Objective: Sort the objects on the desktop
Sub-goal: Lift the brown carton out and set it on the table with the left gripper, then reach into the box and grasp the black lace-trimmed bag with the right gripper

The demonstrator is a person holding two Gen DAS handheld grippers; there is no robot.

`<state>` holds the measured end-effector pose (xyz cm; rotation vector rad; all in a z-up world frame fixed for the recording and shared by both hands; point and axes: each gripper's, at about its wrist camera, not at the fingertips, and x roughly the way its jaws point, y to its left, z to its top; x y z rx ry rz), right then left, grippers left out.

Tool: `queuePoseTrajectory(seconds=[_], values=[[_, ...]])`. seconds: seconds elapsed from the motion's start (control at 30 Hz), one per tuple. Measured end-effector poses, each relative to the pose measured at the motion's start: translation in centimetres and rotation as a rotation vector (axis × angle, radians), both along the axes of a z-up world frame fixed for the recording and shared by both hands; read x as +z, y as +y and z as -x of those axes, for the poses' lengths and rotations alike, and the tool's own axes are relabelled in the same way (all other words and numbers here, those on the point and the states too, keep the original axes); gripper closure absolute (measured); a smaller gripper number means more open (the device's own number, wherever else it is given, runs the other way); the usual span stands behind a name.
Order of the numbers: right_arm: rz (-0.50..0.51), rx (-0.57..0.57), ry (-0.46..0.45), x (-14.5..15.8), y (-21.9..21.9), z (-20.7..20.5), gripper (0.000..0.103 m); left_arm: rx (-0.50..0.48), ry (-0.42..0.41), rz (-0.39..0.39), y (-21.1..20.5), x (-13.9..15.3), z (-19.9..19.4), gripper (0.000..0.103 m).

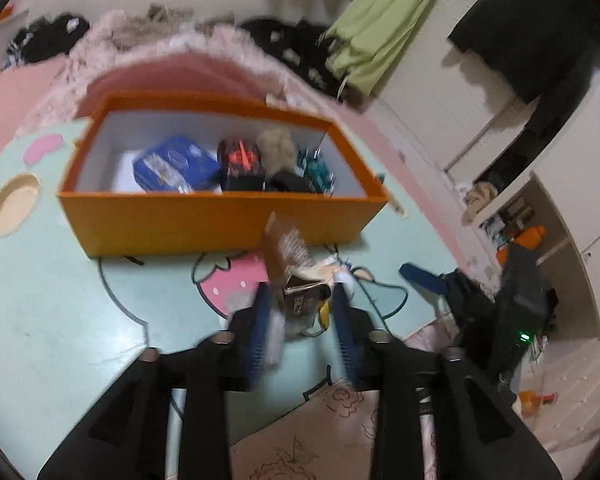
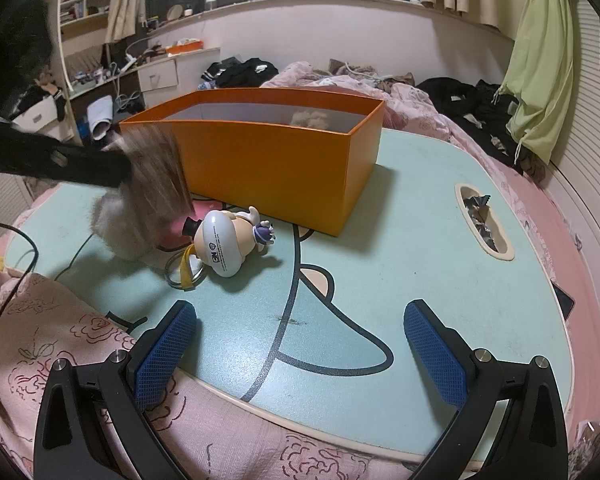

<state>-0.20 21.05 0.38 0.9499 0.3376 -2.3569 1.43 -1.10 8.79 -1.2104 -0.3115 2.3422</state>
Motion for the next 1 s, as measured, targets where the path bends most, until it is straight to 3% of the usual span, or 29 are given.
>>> queuePoseTrajectory(seconds=[0.03, 0.1, 0.17, 0.3, 0.37, 0.4, 0.47, 0.5, 0.63, 1.0], values=[[0.0, 0.0, 0.0, 0.0, 0.0, 0.0, 0.0, 0.018, 0.032, 0.004, -0.5, 0.4, -0.6, 0.033], [0.0, 0.0, 0.0, 0.0, 0.0, 0.0, 0.0, 0.075, 0.1, 0.049, -1.5, 0.9, -2.1, 0.023], [0.0, 0.0, 0.0, -0.1, 0.0, -0.1, 0.0, 0.103, 0.103, 0.111, -2.0, 0.2, -3.2, 0.023], [0.0, 0.0, 0.0, -0.1, 0.1, -0.1, 0.0, 0.075, 0.027, 0.22, -1.7, -2.7, -4.5, 0.023], [0.0, 0.0, 0.0, 0.0, 0.1, 0.0, 0.0, 0.059, 0.0, 0.319, -0.4, -4.3, -4.6, 0.018], [-0.002, -0.001, 0.003, -0.1, 0.1, -0.1, 0.0, 0.076, 0.069, 0.426, 0.6, -4.6, -5.1, 0.01], [0.002, -0.003, 0.0, 0.4, 0.1, 0.1, 0.0, 0.094, 0.048, 0.394, 0.7, -4.5, -4.7, 0.007], [0.002, -0.003, 0.0, 0.4, 0.2, 0.0, 0.0, 0.112, 0.031, 0.407, 0.7, -4.3, -4.4, 0.0], [0.002, -0.003, 0.0, 0.4, 0.3, 0.1, 0.0, 0.155, -0.009, 0.411, 0.3, -4.1, -3.3, 0.0], [0.005, -0.004, 0.0, 0.3, 0.4, 0.0, 0.0, 0.196, 0.024, 0.398, -0.4, -4.1, -3.9, 0.0]])
